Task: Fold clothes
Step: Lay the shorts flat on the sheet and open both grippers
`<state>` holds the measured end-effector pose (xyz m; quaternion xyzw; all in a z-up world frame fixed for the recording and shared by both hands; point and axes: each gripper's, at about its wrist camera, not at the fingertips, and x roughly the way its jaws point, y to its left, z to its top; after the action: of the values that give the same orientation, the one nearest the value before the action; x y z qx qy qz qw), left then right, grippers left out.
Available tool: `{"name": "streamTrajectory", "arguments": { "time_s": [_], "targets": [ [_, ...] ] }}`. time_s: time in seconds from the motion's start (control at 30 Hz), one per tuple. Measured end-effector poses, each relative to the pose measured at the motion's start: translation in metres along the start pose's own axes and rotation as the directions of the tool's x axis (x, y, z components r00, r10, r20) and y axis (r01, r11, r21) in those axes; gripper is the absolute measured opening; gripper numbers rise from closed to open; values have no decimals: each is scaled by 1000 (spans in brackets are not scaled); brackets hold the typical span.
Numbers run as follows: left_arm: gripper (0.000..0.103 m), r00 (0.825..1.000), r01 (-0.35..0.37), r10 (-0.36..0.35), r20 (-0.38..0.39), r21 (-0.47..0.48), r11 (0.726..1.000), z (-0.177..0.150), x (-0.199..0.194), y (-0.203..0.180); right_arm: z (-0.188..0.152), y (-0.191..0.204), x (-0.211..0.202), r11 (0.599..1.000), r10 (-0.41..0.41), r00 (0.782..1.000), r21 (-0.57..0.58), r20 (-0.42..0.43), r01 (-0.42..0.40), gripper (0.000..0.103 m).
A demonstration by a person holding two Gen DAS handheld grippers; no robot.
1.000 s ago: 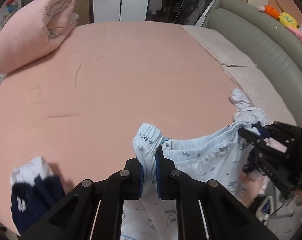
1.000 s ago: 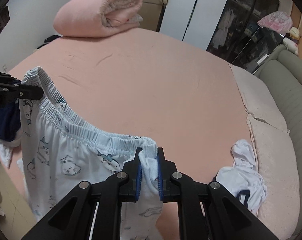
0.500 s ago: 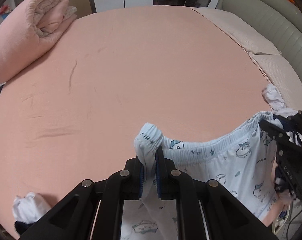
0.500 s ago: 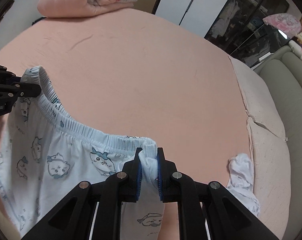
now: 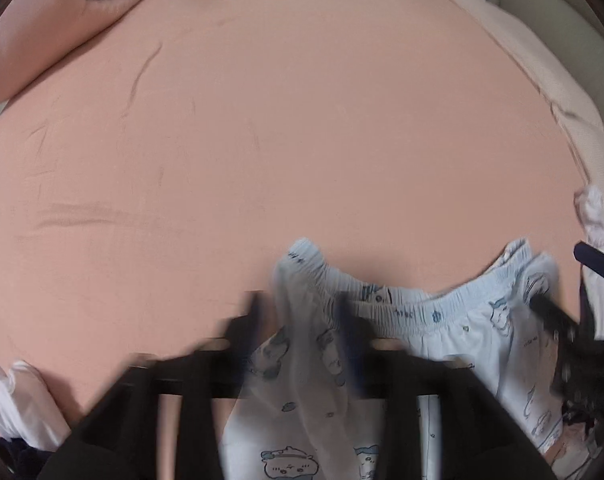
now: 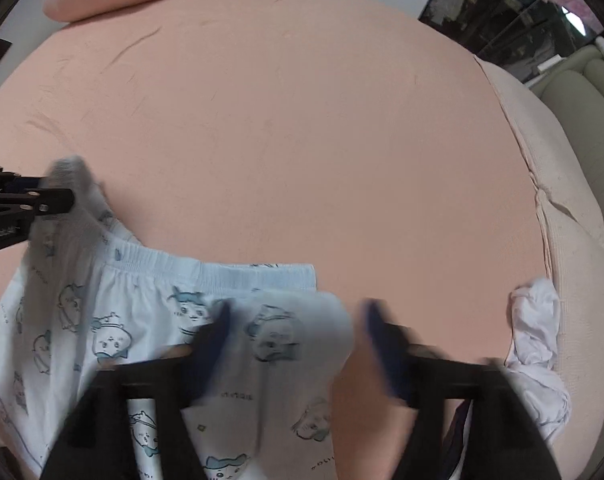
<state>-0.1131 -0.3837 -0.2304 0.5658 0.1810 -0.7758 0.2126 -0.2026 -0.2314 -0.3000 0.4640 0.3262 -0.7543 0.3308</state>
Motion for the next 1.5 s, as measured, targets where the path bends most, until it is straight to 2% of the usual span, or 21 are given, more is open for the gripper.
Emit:
{"name": "streamTrajectory", "arguments": {
  "time_s": [0.03,0.1,0.23,0.33,0.47,0.57,0.63,0.77,0.83,0.9,1.0,1.17,1.23,1.33,1.37,1.5],
  "targets": [
    [96,1000,0,0,10,-8,1000,-2,-2,1,-1,-1,-3,1000,10,1000,-3,14,-10,80],
    [103,1000,1,0,30,-23,1000,-7,-7,2,-4,-3,-6,1000,12,1000,1,16,-12,80],
    [102,997,4,0,72,-53,999,-16,-17,4,-13,-7,-13,999,11,1000,36,10,-12,80],
    [102,992,14,-9,130,-43,999,-32,-36,0,-29,-13,-24,996,19,1000,85,18,-21,80],
    [103,973,-15,16,232,-6,1000,-66,-72,-7,-67,-12,-56,988,34,999,148,42,-40,80],
    [103,956,-45,28,293,51,998,-93,-98,-17,-102,-11,-84,972,98,994,207,51,-107,80],
    [103,944,-66,32,329,92,994,-107,-113,-26,-119,0,-102,967,113,993,225,28,-116,80],
    [103,917,-108,32,398,168,980,-134,-143,-42,-139,9,-129,981,77,996,176,36,-83,80],
    [103,907,-91,8,422,178,980,-147,-155,-42,-149,15,-144,984,83,995,156,48,-90,80],
    [103,897,-78,-3,442,165,983,-153,-166,-43,-150,24,-156,985,96,994,141,57,-104,80],
    [103,880,-58,-20,474,150,987,-172,-183,-48,-147,41,-173,994,50,996,95,71,-57,80],
    [103,849,-95,15,528,124,988,-194,-196,-61,-174,50,-198,999,-23,997,43,73,19,80],
    [103,847,-62,-3,531,106,992,-199,-200,-65,-190,54,-208,996,-76,992,55,102,70,80],
    [103,860,-13,-15,510,52,999,-208,-201,-62,-212,54,-219,985,-128,978,140,166,105,80],
    [103,863,0,-18,505,35,999,-211,-201,-61,-218,52,-219,985,-100,981,154,166,74,80],
    [103,852,19,-24,522,14,1000,-228,-204,-61,-235,42,-218,975,25,983,213,183,-64,80]
  ]
}}
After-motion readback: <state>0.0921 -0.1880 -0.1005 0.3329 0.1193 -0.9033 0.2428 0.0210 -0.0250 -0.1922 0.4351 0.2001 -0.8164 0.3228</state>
